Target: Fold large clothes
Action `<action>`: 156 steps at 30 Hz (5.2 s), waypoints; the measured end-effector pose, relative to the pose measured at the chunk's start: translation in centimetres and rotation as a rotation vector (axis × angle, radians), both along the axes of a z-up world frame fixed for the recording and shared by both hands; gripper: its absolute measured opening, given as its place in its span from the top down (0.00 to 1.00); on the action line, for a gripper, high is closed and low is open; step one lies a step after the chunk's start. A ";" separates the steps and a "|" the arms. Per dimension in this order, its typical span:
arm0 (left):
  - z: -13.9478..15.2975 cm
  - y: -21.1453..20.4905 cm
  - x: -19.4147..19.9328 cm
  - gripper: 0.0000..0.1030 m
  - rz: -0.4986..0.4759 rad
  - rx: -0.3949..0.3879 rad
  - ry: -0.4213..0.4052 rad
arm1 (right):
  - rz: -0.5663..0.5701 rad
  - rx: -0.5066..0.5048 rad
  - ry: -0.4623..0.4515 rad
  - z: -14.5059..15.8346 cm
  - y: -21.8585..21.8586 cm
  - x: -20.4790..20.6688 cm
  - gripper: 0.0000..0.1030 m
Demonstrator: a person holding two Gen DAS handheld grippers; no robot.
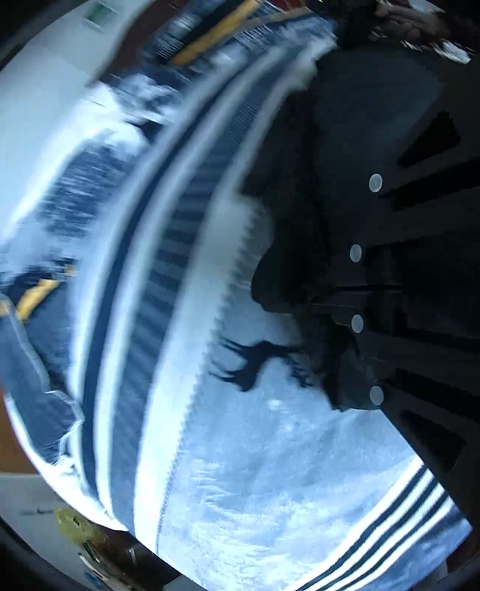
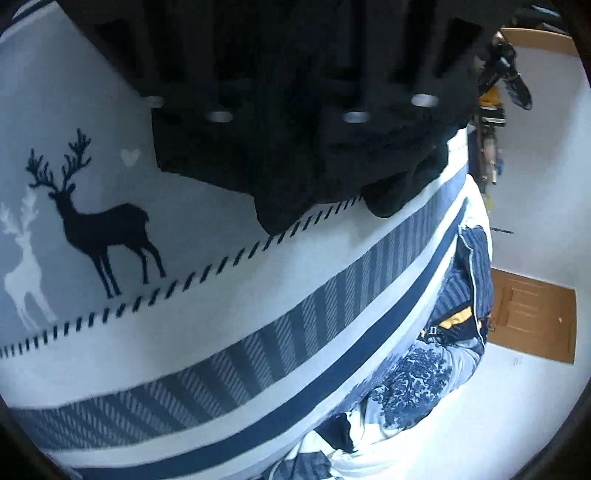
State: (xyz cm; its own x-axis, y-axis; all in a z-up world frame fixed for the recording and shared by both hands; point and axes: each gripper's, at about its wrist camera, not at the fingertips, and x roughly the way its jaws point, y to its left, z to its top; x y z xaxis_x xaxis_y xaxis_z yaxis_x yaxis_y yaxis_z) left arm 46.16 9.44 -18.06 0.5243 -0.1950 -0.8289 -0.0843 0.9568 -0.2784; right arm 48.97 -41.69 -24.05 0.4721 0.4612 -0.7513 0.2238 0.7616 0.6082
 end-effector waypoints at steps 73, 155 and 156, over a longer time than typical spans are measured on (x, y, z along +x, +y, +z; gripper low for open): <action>-5.8 0.4 -1.0 0.16 0.236 0.209 -0.029 | -0.094 -0.459 -0.043 -0.7 4.3 -2.4 0.26; -5.8 3.3 6.1 0.57 0.037 0.044 0.104 | 0.063 -0.154 0.019 -0.2 1.2 5.2 0.41; -6.4 3.3 6.5 0.99 0.036 0.017 0.128 | 0.064 -0.143 0.044 -1.1 1.1 6.0 0.54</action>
State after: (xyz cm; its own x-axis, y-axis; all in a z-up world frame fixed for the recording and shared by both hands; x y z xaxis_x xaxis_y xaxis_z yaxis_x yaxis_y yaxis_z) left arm 52.70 12.78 -24.49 0.4203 -0.1635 -0.8925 -0.1524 0.9570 -0.2470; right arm 54.96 -40.56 -25.15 0.4106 0.3763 -0.8305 0.1958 0.8532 0.4834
